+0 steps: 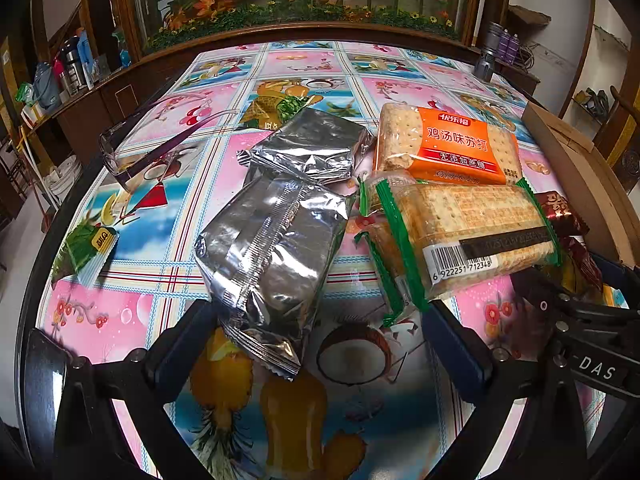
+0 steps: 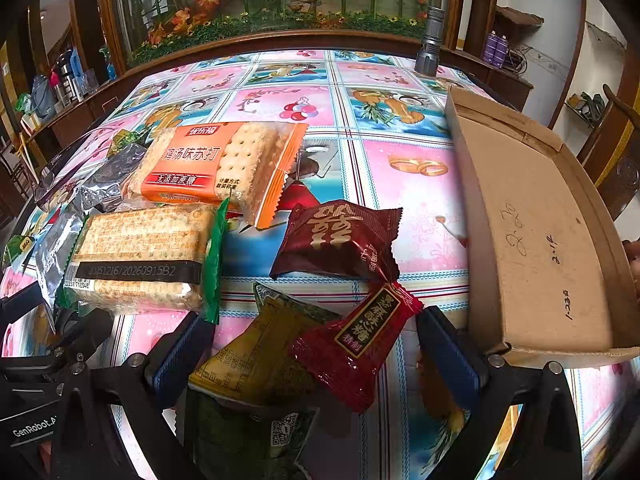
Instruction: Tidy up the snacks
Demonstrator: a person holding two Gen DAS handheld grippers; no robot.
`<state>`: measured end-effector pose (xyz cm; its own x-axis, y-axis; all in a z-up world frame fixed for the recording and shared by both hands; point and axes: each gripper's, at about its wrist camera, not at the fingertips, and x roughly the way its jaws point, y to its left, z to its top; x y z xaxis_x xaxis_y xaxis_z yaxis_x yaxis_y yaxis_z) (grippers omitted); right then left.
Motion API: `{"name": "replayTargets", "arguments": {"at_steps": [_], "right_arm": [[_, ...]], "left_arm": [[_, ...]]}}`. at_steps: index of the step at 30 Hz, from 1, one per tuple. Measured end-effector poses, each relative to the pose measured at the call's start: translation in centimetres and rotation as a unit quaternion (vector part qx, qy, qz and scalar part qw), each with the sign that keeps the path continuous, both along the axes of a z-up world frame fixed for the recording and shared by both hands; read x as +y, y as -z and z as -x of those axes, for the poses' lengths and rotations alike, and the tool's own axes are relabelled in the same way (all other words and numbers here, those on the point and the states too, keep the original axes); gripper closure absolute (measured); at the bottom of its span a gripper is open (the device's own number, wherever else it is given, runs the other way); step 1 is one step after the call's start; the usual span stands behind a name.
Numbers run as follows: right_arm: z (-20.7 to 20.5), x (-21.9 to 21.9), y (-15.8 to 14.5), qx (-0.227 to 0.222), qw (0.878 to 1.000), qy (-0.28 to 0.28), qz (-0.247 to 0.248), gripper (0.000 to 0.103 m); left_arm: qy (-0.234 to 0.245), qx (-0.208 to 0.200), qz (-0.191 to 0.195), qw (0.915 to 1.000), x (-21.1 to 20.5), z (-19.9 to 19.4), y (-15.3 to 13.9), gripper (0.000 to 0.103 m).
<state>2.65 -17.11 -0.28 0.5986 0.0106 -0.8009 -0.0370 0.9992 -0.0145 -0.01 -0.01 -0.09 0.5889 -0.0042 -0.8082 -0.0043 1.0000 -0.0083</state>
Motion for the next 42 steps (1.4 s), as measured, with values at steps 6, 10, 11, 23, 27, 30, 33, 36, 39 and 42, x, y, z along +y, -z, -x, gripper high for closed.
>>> {"name": "replayTargets", "arguments": {"at_steps": [6, 10, 11, 23, 27, 30, 33, 36, 39, 42], "right_arm": [[0.0, 0.0, 0.0, 0.0, 1.0, 0.0, 0.0, 0.0], [0.0, 0.0, 0.0, 0.0, 1.0, 0.0, 0.0, 0.0], [0.0, 0.0, 0.0, 0.0, 1.0, 0.0, 0.0, 0.0], [0.6, -0.5, -0.4, 0.027, 0.998, -0.063, -0.008, 0.0], [2.9, -2.6, -2.4, 0.041, 0.98, -0.165, -0.102, 0.003], [4.7, -4.8, -5.1, 0.004, 0.97, -0.203, -0.134, 0.019], [4.6, -8.8, -7.1, -0.031, 0.97, -0.169, -0.175, 0.02], [2.3, -12.7, -6.7, -0.027, 0.986, -0.069, -0.148, 0.046], [0.6, -15.6, -4.6, 0.004, 0.989, 0.001, -0.146, 0.065], [0.7, -16.3, -2.9, 0.033, 0.988, 0.008, -0.153, 0.065]], "left_arm": [[0.0, 0.0, 0.0, 1.0, 0.0, 0.0, 0.0, 0.0], [-0.001, 0.0, -0.001, 1.0, 0.0, 0.0, 0.0, 0.0], [-0.001, 0.0, 0.0, 1.0, 0.0, 0.0, 0.0, 0.0], [0.005, 0.001, 0.0, 1.0, 0.0, 0.1, 0.1, 0.0], [0.007, 0.003, 0.004, 1.0, 0.1, 0.2, 0.0, 0.0], [0.008, 0.002, 0.024, 0.9997, 0.5, 0.6, -0.3, 0.0], [0.003, -0.001, 0.042, 0.9991, 1.1, 0.7, -0.5, 0.0], [0.003, -0.001, 0.044, 0.999, 1.1, 0.8, -0.5, 0.0], [0.012, -0.003, 0.051, 0.9986, 1.0, 0.8, -0.7, 0.0], [0.013, -0.006, 0.054, 0.9984, 1.0, 0.8, -0.8, 0.0]]}}
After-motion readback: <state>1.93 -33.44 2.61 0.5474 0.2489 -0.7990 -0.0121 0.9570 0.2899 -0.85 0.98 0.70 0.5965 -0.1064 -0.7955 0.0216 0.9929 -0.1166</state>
